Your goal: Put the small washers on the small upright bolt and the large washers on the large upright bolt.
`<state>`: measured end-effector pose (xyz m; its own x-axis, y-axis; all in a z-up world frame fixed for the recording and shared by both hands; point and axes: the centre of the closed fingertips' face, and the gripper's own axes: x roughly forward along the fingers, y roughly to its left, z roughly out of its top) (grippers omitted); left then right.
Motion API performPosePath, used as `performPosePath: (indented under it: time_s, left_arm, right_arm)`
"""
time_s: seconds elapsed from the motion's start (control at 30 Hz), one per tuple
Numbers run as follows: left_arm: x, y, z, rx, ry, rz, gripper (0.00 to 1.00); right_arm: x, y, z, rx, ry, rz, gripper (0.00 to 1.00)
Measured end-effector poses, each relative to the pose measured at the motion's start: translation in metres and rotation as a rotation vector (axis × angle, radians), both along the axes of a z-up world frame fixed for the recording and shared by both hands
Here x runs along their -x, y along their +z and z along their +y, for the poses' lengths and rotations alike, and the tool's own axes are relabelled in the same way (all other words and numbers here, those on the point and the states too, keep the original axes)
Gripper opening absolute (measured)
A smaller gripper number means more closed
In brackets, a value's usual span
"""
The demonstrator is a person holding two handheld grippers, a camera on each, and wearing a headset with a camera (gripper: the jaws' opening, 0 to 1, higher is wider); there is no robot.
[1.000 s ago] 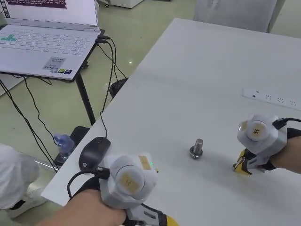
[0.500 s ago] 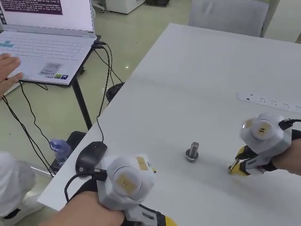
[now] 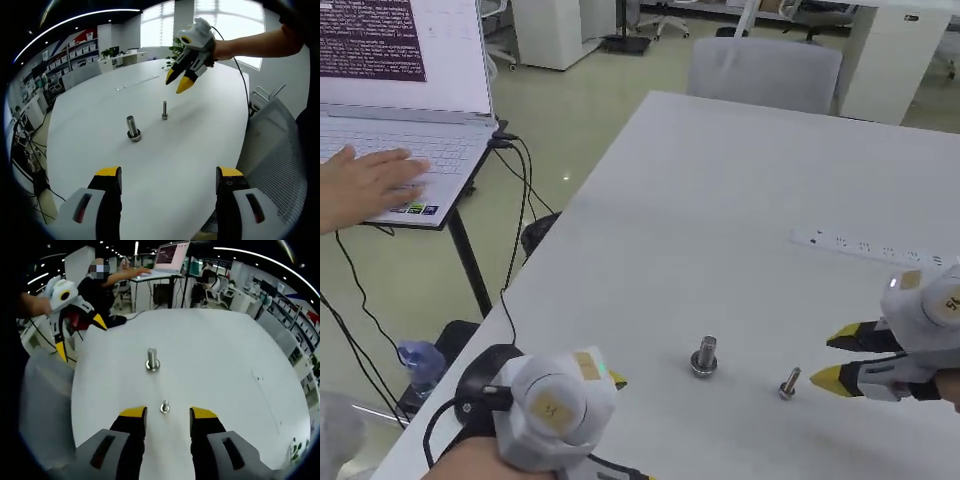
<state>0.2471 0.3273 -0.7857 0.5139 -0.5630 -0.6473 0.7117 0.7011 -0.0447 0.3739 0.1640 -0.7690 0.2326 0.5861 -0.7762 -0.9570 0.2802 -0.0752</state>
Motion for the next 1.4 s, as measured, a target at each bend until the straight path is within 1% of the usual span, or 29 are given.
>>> performPosePath:
  time_s: [0.03,0.1,0.13,0.17,0.2,0.23,0.33,0.4,0.43,0.5,0.57,0.63,0.73,0.8,0.87,0.93,1.0,1.1,1.17,1.23,1.3,1.33,1.4]
  left_arm:
    - [-0.001,0.002,0.001,0.005,0.003,-0.003,0.77]
    - [-0.001,0.003,0.002,0.009,0.008,-0.005,0.77]
    - [-0.001,0.005,0.001,0.014,0.009,-0.006,0.77]
    - [-0.001,0.005,0.001,0.016,0.01,-0.006,0.77]
    - [-0.001,0.007,0.001,0.017,0.011,-0.01,0.77]
    - [-0.001,0.008,0.001,0.019,0.009,-0.016,0.78]
    - [-0.001,0.01,0.001,0.025,0.011,-0.021,0.78]
    - [0.0,0.012,0.0,0.035,0.013,-0.024,0.78]
    - [0.001,0.014,0.0,0.042,0.015,-0.022,0.78]
    - [0.002,0.015,0.0,0.05,0.015,-0.025,0.78]
    - [0.004,0.015,-0.001,0.054,0.016,-0.025,0.78]
    - [0.007,0.017,-0.001,0.063,0.019,-0.029,0.78]
    - [0.008,0.022,-0.002,0.097,0.039,-0.038,0.78]
    - [0.009,0.022,-0.001,0.104,0.047,-0.035,0.78]
    - [0.01,0.022,-0.001,0.104,0.05,-0.035,0.78]
    - [0.011,0.019,0.001,0.105,0.053,-0.032,0.79]
    - [0.012,0.016,0.003,0.106,0.06,-0.026,0.79]
    - [0.013,0.015,0.005,0.111,0.064,-0.031,0.81]
    - [0.014,0.014,0.006,0.094,0.056,-0.03,0.81]
    - [0.014,0.012,0.007,0.097,0.055,-0.028,0.82]
    - [0.014,0.01,0.008,0.095,0.056,-0.019,0.83]
    - [0.014,0.008,0.008,0.09,0.057,-0.017,0.83]
    - [0.015,0.008,0.008,0.087,0.054,-0.015,0.84]
  right_arm:
    - [0.001,0.001,-0.001,-0.005,-0.006,-0.001,0.36]
    - [0.004,0.008,-0.008,-0.038,-0.042,-0.004,0.37]
    - [0.008,0.01,-0.011,-0.061,-0.073,0.014,0.38]
    - [0.01,0.013,-0.013,-0.077,-0.077,0.012,0.38]
    - [0.014,0.018,-0.015,-0.099,-0.077,0.0,0.39]
    - [0.016,0.02,-0.017,-0.109,-0.089,-0.005,0.39]
    - [0.028,0.032,-0.02,-0.189,-0.134,-0.011,0.41]
    - [0.035,0.035,-0.023,-0.212,-0.142,-0.019,0.42]
    - [0.04,0.036,-0.024,-0.233,-0.159,-0.017,0.43]
    - [0.046,0.032,-0.03,-0.259,-0.176,0.003,0.45]
    - [0.053,0.031,-0.032,-0.267,-0.188,0.0,0.46]
    - [0.058,0.028,-0.036,-0.288,-0.203,-0.003,0.48]
    - [0.069,0.026,-0.037,-0.323,-0.226,-0.006,0.54]
    - [0.074,0.022,-0.037,-0.327,-0.235,-0.003,0.56]
    - [0.079,0.017,-0.039,-0.325,-0.246,-0.004,0.58]
    - [0.082,0.015,-0.041,-0.347,-0.265,0.007,0.59]
    - [0.084,0.01,-0.043,-0.348,-0.275,0.003,0.62]
    - [0.086,0.005,-0.046,-0.349,-0.289,0.007,0.65]
    - [0.087,-0.003,-0.051,-0.354,-0.309,0.014,0.67]
    - [0.089,-0.007,-0.052,-0.357,-0.317,0.016,0.7]
    - [0.092,-0.01,-0.052,-0.364,-0.321,0.029,0.72]
    - [0.094,-0.013,-0.051,-0.368,-0.325,0.048,0.72]
    - [0.098,-0.017,-0.048,-0.37,-0.321,0.053,0.74]
